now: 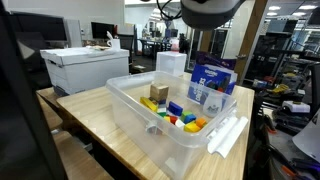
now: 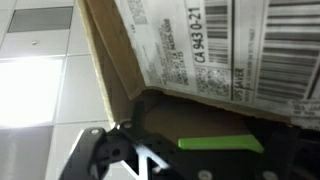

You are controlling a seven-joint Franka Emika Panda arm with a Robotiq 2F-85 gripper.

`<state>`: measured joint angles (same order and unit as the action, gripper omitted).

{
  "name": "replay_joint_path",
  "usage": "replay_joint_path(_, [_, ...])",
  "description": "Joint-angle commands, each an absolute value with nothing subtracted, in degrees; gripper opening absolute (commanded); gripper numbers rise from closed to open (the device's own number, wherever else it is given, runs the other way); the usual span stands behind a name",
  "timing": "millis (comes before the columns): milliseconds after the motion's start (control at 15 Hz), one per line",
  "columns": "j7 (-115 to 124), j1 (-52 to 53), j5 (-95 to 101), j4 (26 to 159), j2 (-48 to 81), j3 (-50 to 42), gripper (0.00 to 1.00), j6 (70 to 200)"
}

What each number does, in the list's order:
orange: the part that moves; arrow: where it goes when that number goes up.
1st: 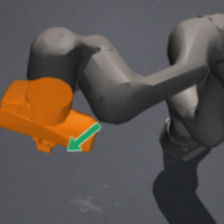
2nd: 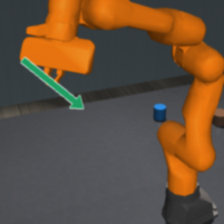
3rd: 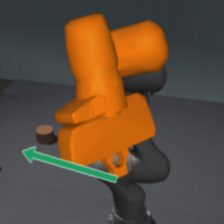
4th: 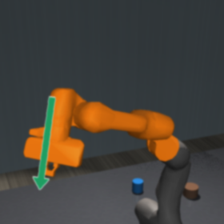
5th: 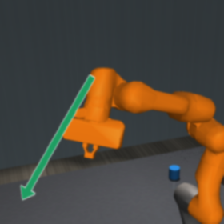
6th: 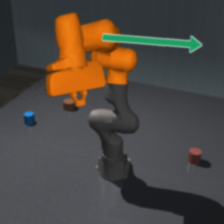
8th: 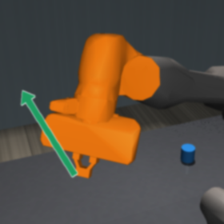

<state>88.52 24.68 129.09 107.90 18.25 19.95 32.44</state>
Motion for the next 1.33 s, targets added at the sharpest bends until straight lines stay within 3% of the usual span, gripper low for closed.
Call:
replay_joint_path(0, [87.8,24.1,119.6,110.2,14.1,23.7,1.0,37.8])
replay_joint_path(1267, [69.7,25.0,86.3,108.8,4.5,26.3,1.0,61.9])
